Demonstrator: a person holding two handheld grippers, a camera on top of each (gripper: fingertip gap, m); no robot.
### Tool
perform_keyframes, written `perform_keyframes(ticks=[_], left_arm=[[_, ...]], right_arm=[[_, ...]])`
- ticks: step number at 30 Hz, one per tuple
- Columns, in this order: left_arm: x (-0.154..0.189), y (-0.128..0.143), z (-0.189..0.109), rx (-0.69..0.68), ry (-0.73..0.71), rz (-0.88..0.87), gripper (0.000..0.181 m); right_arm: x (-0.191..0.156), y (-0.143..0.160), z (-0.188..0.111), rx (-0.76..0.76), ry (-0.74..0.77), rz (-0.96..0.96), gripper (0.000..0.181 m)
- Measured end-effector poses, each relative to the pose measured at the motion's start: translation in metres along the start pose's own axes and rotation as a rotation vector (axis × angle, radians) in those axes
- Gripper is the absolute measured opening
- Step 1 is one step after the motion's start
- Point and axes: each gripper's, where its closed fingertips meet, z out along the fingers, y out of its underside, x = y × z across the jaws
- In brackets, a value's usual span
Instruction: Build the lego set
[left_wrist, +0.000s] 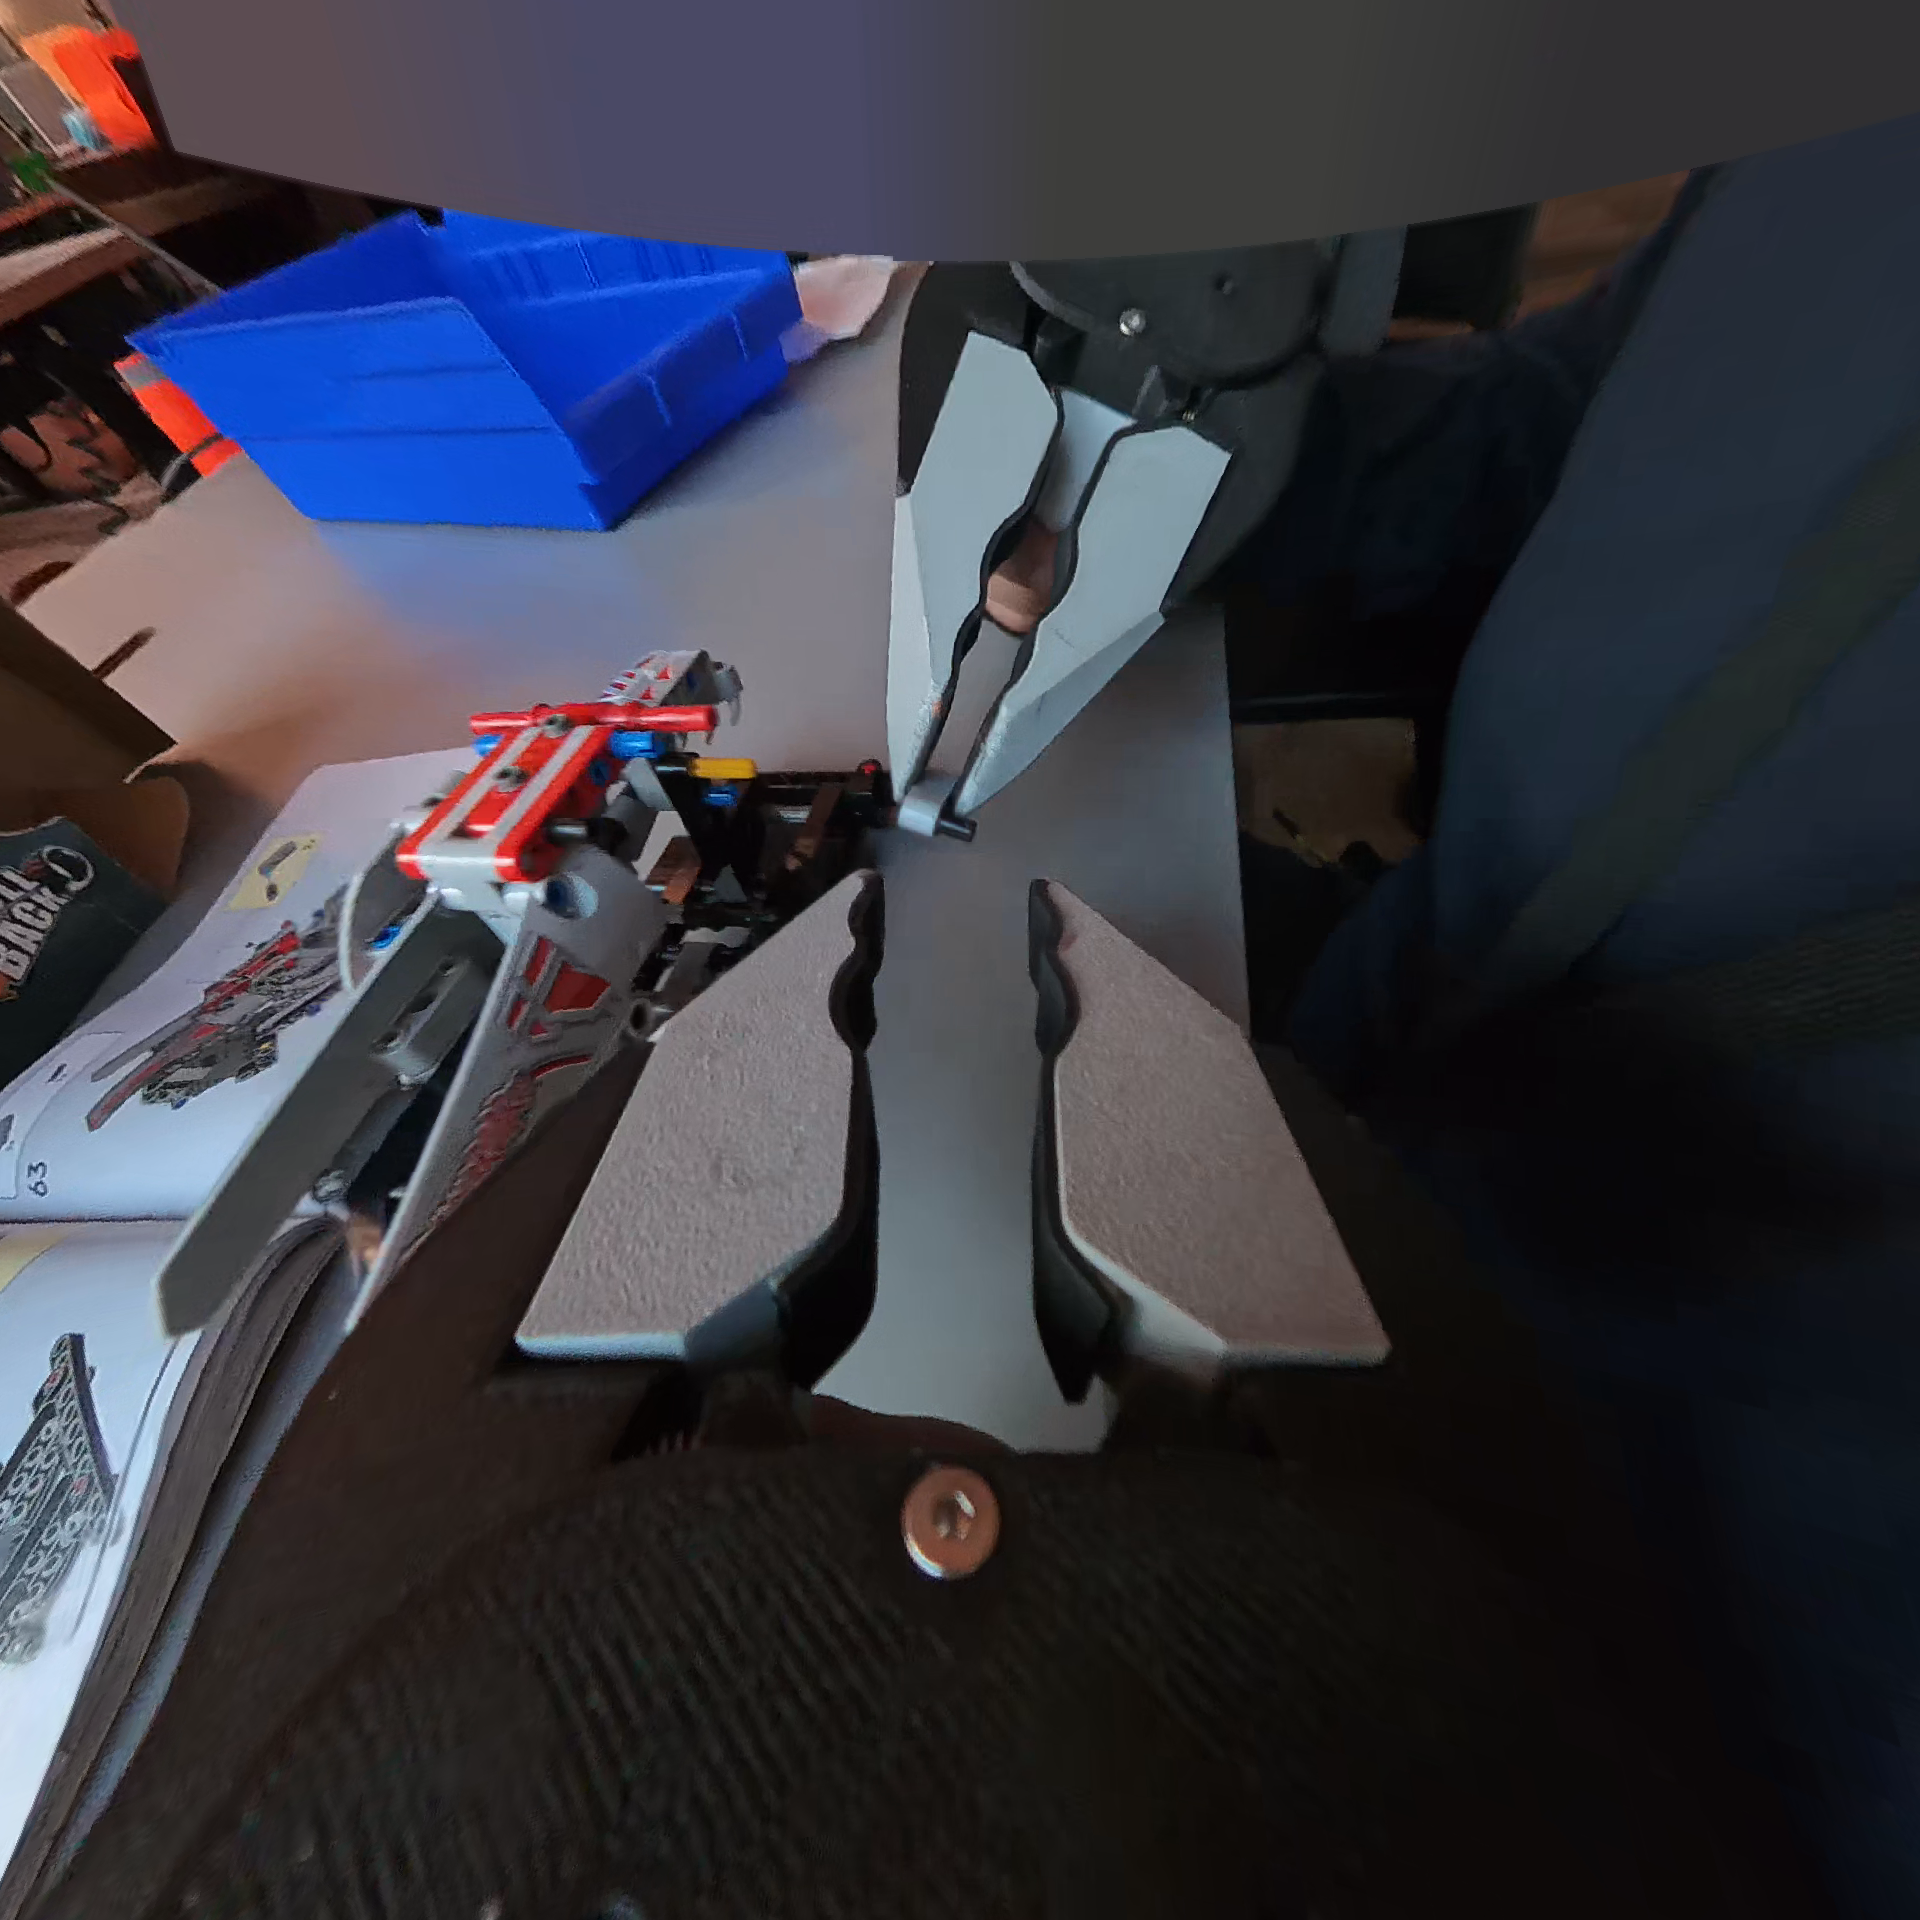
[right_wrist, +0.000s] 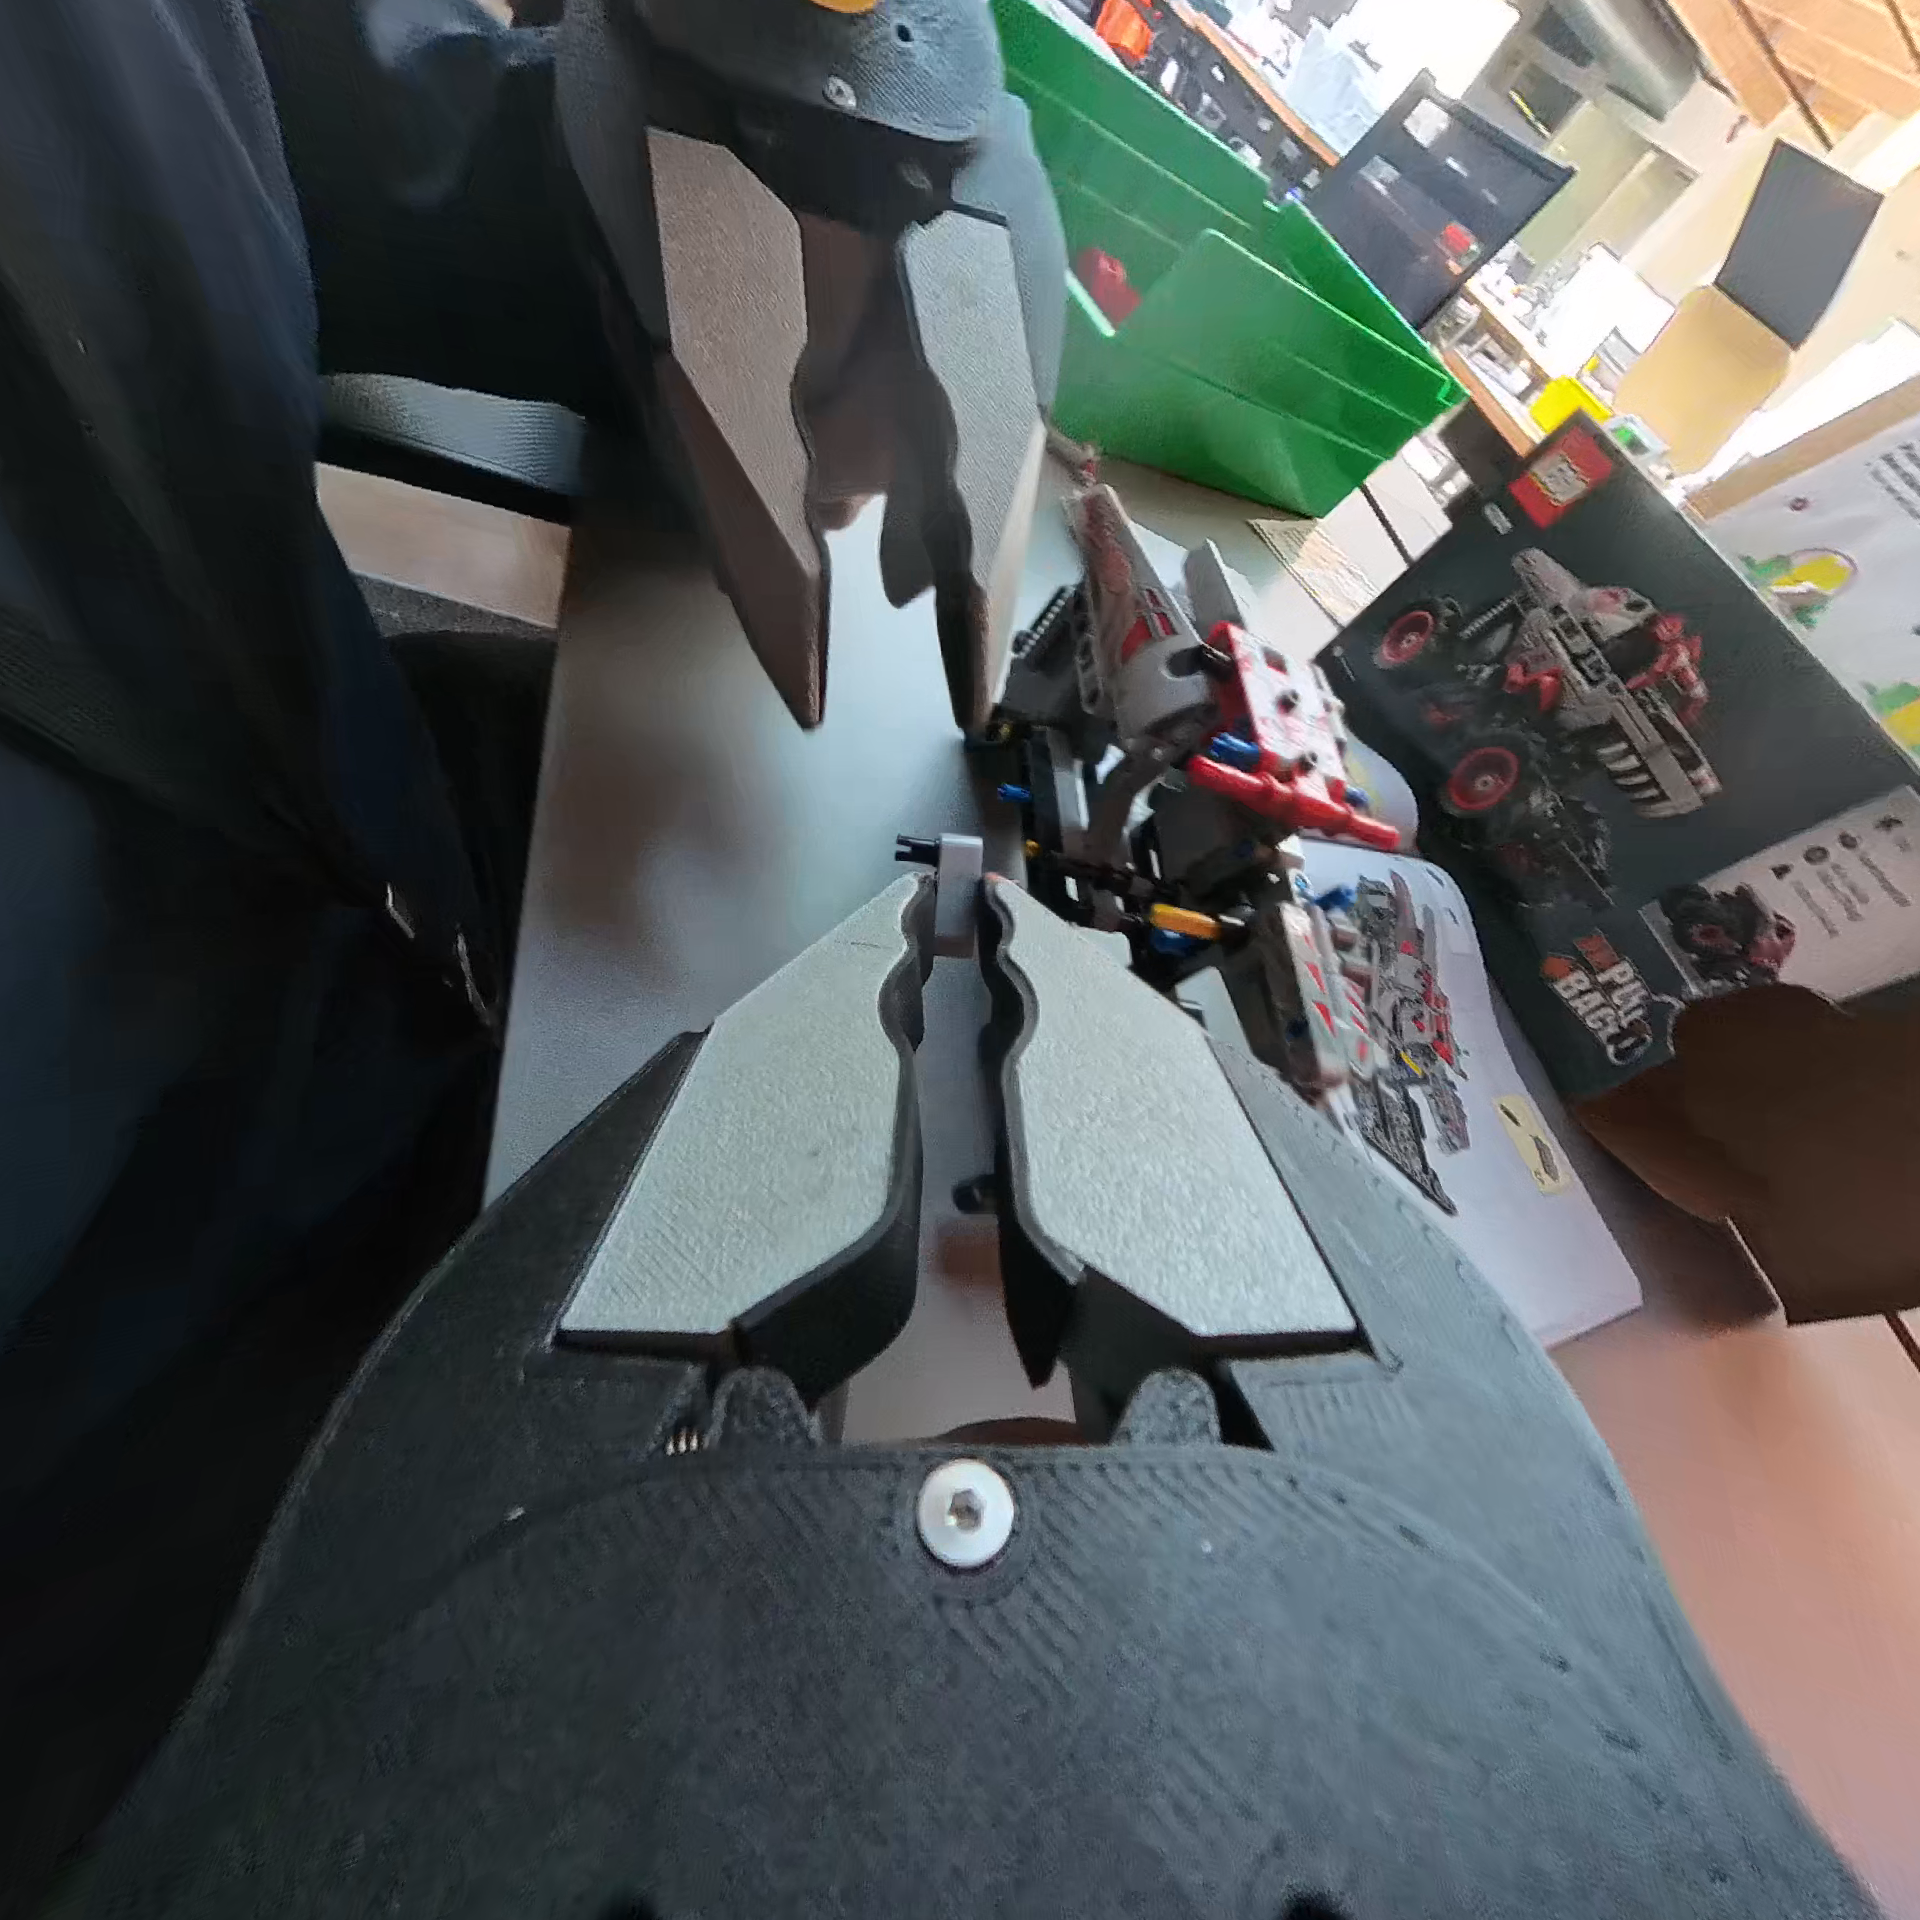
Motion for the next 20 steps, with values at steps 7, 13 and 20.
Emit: perform_keyframes(ticks=[7,13,20], left_arm=[[-0.021,-0.013,-0.017,0.144,-0.047,-0.031,0.022],[-0.018,-0.017,-0.021,0.178,-0.086,0.033,0.021],[-0.028,-0.017,-0.024,0.198,-0.092,-0.046,0.022]], right_arm=[[0.029,-0.001,-0.010,0.038,0.092,0.085,0.005],[0.062,-0.007,-0.031,0.118,0.235,0.167,0.005],[0.103,0.007,-0.060,0.169,0.405,0.330,0.004]])
